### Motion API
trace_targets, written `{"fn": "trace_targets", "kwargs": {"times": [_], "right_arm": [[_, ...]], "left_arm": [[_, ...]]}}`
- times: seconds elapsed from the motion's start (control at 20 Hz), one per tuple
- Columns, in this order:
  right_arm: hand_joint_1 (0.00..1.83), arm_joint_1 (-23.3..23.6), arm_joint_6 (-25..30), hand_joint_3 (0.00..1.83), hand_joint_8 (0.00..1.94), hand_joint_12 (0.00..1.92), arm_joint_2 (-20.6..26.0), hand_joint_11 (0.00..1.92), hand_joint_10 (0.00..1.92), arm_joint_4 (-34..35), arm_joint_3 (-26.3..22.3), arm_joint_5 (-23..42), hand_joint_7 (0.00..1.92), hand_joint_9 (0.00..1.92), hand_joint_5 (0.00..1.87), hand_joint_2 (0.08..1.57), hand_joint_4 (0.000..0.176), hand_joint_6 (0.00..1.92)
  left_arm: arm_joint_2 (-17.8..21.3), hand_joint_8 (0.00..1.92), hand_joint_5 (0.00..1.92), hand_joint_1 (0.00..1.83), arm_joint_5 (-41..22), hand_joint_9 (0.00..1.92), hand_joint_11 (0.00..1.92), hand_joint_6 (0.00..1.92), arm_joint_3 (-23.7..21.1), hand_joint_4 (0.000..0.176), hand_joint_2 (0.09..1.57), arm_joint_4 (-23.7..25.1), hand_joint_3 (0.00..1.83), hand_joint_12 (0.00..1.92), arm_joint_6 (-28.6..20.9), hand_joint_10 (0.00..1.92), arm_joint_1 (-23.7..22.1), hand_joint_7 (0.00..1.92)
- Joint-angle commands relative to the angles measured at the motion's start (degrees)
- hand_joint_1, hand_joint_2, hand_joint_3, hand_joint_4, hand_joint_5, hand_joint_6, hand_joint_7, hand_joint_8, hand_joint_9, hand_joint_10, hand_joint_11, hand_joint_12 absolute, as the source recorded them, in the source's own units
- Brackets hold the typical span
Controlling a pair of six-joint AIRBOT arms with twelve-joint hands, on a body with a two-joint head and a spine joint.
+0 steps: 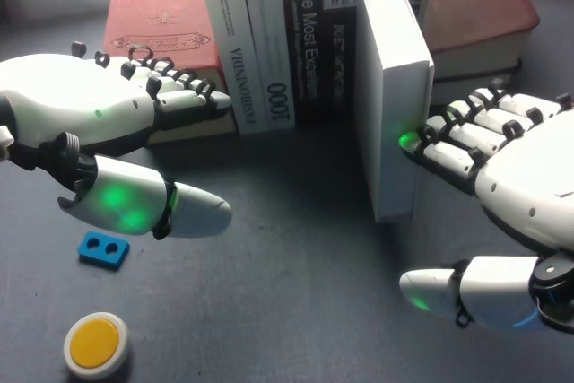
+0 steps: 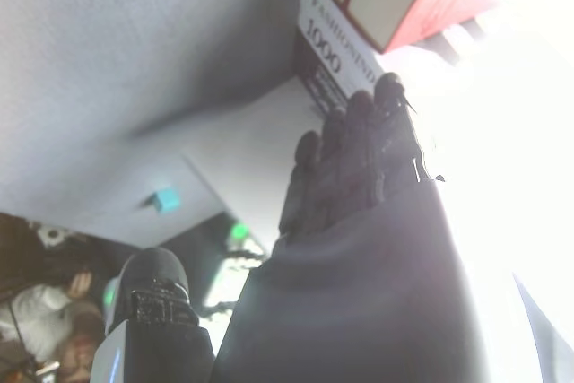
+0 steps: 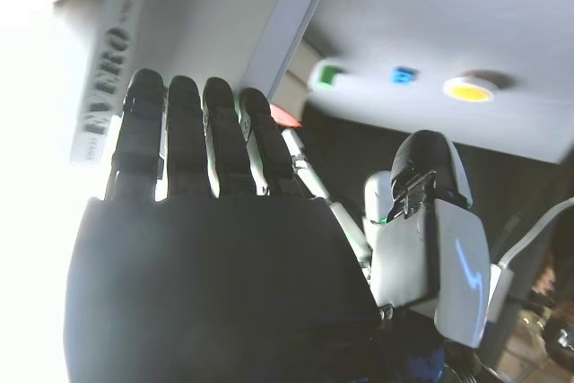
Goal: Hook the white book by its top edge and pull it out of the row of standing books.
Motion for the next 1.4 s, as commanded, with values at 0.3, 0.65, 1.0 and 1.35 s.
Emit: {"fn": "trace_targets", "kwargs": {"times": [0.3,0.65,1.0,1.35], "right_arm": [[0.00,-0.13,-0.39,0.00,0.00,0.00,0.36,0.00,0.00,-3.45,-0.99,2.02,0.00,0.00,0.00,1.07,0.000,0.00],[0.00,-0.98,-2.19,0.00,0.00,0.00,0.97,0.00,0.00,-1.71,-4.23,1.95,0.00,0.00,0.00,1.07,0.000,0.00],[0.00,-0.54,-3.41,0.00,0.00,0.00,1.76,0.00,0.00,-0.12,-7.71,0.63,0.00,0.00,0.00,1.06,0.000,0.00],[0.00,4.16,-5.56,0.00,0.00,0.00,2.33,0.00,0.00,-0.13,-9.82,2.15,0.00,0.00,0.00,1.06,0.000,0.00]], "left_arm": [[0.25,0.00,0.00,0.00,-3.80,0.00,0.00,0.00,0.10,0.000,1.08,0.15,0.00,0.00,0.02,0.00,-0.78,0.00],[0.25,0.00,0.00,0.00,-3.79,0.00,0.00,0.00,0.12,0.000,1.08,0.17,0.00,0.00,0.38,0.00,-0.57,0.00],[0.24,0.00,0.00,0.00,-3.78,0.00,0.00,0.00,0.13,0.000,1.08,0.18,0.00,0.00,0.56,0.00,-0.53,0.00],[0.24,0.00,0.00,0.00,-3.79,0.00,0.00,0.00,0.16,0.000,1.08,0.18,0.00,0.00,0.58,0.00,-0.58,0.00]]}}
